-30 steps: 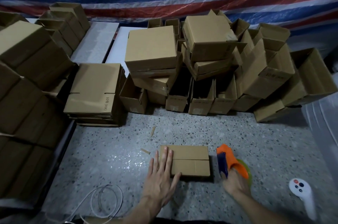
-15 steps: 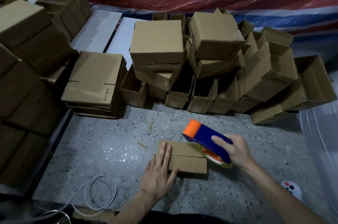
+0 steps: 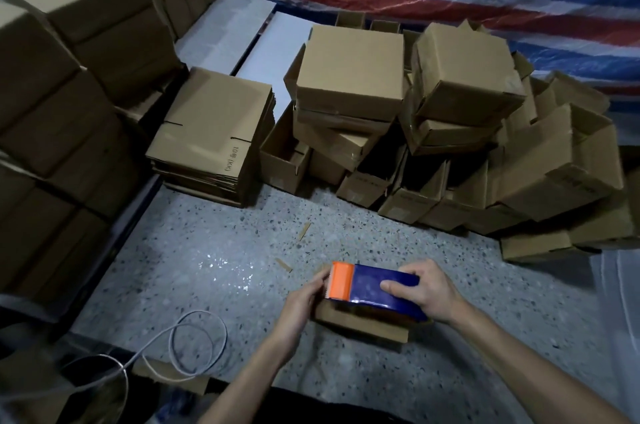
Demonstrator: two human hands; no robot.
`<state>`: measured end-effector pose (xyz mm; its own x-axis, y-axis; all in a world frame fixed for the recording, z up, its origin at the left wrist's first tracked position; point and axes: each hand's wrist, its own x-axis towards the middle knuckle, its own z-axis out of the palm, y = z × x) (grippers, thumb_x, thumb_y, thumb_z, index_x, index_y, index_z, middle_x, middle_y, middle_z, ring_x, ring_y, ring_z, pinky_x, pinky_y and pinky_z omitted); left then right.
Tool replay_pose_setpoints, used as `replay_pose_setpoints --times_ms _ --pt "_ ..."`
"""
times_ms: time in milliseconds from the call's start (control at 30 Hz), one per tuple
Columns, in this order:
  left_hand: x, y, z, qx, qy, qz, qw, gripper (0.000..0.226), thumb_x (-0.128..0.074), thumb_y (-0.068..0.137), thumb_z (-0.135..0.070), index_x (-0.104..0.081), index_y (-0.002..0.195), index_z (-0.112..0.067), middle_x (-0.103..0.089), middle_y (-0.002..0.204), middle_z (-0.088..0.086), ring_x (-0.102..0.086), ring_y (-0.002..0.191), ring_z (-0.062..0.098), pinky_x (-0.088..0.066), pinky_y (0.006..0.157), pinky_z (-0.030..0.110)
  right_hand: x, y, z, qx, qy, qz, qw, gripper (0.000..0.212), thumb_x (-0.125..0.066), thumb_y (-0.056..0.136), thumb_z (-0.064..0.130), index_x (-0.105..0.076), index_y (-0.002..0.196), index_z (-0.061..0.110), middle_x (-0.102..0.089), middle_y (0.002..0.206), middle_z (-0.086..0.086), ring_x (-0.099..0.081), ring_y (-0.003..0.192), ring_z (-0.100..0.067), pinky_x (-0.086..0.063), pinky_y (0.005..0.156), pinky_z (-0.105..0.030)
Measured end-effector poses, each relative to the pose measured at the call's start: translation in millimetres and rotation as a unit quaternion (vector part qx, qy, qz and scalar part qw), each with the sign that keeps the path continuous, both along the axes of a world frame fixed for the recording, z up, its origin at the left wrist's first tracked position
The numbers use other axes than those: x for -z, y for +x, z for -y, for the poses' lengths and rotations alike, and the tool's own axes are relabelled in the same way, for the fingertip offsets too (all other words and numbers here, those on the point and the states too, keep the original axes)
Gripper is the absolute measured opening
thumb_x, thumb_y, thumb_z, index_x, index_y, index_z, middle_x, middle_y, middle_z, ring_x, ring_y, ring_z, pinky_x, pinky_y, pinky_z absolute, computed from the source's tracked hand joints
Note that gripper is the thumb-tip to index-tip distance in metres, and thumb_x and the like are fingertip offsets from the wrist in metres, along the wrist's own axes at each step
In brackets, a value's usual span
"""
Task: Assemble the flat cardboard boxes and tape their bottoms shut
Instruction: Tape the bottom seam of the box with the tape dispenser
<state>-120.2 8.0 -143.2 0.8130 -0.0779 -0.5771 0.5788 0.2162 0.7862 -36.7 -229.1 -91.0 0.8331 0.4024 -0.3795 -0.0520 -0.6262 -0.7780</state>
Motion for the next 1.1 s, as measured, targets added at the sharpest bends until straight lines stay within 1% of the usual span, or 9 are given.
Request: replay_pose_setpoints --times_ms 100,233,400,500,667,767,900,1000,1100 --pt "-6.5 7.4 -2.5 -0.004 -0.035 -0.010 0.999 0.026 -0.056 0.098 -0.026 -0.079 0.106 -0.034 -0.068 0.123 -0.021 -0.060 0.113 -0.011 -0.043 0.079 0.000 0.2 1.7 -1.5 -0.006 -0.009 -0.004 1.000 0.037 -0.078 0.084 0.034 -0.063 0.051 0.024 -0.057 0.048 0.004 -0.049 0.044 -0.005 -0.035 0.048 -0.015" --pt "-0.1 9.1 -2.4 -0.024 -0.038 0.002 0.999 0.019 -0.064 0.093 -0.011 -0.083 0.090 -0.011 -0.070 0.121 -0.019 -0.061 0.111 -0.010 -0.045 0.075 0.002 -4.4 1.8 -3.4 0.006 -0.004 -0.021 1.000 0.041 -0.073 0.075 0.049 -0.063 0.053 0.017 -0.058 0.049 0.000 -0.051 0.045 -0.010 -0.035 0.047 -0.023" --pt "2.8 14.7 -7.5 -0.016 -0.005 -0.011 1.000 0.032 -0.065 0.093 -0.006 -0.081 0.068 -0.018 -0.071 0.115 -0.023 -0.061 0.112 -0.009 -0.047 0.084 0.010 -6.7 4.7 -5.7 0.005 -0.017 -0.030 0.999 0.048 -0.074 0.074 0.052 -0.067 0.058 0.007 -0.061 0.052 -0.003 -0.053 0.047 -0.013 -0.036 0.049 -0.027" --pt "7.9 15.4 -9.3 -0.029 0.021 -0.022 0.999 0.030 -0.063 0.091 -0.002 -0.080 0.070 -0.012 -0.074 0.112 -0.013 -0.065 0.115 0.009 -0.048 0.098 0.032 -10.2 9.3 -9.2 -0.027 -0.028 -0.052 0.998 0.042 -0.074 0.081 0.053 -0.068 0.058 0.018 -0.062 0.052 0.000 -0.054 0.047 -0.011 -0.036 0.049 -0.024" --pt "15.7 13.0 -13.0 -0.107 -0.002 -0.075 0.991 0.030 -0.060 0.092 0.005 -0.077 0.071 -0.006 -0.077 0.103 0.001 -0.072 0.093 0.018 -0.054 0.069 0.019 -16.2 13.8 -18.3 -0.054 -0.051 -0.060 0.995 0.043 -0.070 0.084 0.059 -0.073 0.069 0.019 -0.069 0.061 -0.004 -0.059 0.052 -0.012 -0.041 0.052 -0.024" --pt "26.0 12.4 -17.3 -0.129 0.002 -0.108 0.986 0.016 -0.061 0.093 0.002 -0.075 0.088 0.004 -0.076 0.105 0.007 -0.073 0.092 0.022 -0.055 0.065 0.022 -20.9 14.7 -22.6 -0.065 -0.064 -0.064 0.994 0.041 -0.069 0.085 0.059 -0.075 0.072 0.020 -0.071 0.064 -0.002 -0.063 0.054 -0.012 -0.042 0.051 -0.020" --pt "42.8 6.7 -44.4 -0.186 0.001 -0.156 0.970 0.016 -0.060 0.092 0.001 -0.075 0.085 0.002 -0.076 0.086 0.019 -0.073 0.070 0.023 -0.058 0.059 0.029 -26.4 19.1 -11.2 -0.056 -0.080 -0.059 0.993 0.054 -0.066 0.079 0.065 -0.072 0.070 0.012 -0.070 0.064 -0.007 -0.063 0.055 -0.016 -0.043 0.053 -0.026" --pt "57.2 -3.5 -56.4 -0.133 0.046 -0.166 0.976 0.021 -0.062 0.090 -0.004 -0.077 0.074 -0.003 -0.076 0.079 0.011 -0.070 0.073 0.022 -0.057 0.071 0.035 -30.4 16.0 -1.9 -0.056 -0.111 -0.057 0.991 0.059 -0.066 0.076 0.069 -0.070 0.066 0.011 -0.068 0.059 -0.005 -0.060 0.050 -0.012 -0.040 0.048 -0.021" --pt "64.1 -2.7 -46.8 -0.118 0.089 -0.175 0.973 0.015 -0.065 0.090 -0.006 -0.076 0.079 -0.004 -0.076 0.080 0.006 -0.069 0.084 0.022 -0.055 0.085 0.037 -27.6 8.5 -5.9 -0.043 -0.158 -0.059 0.985 0.054 -0.068 0.078 0.067 -0.068 0.060 0.016 -0.064 0.051 0.002 -0.055 0.045 -0.006 -0.037 0.047 -0.020"
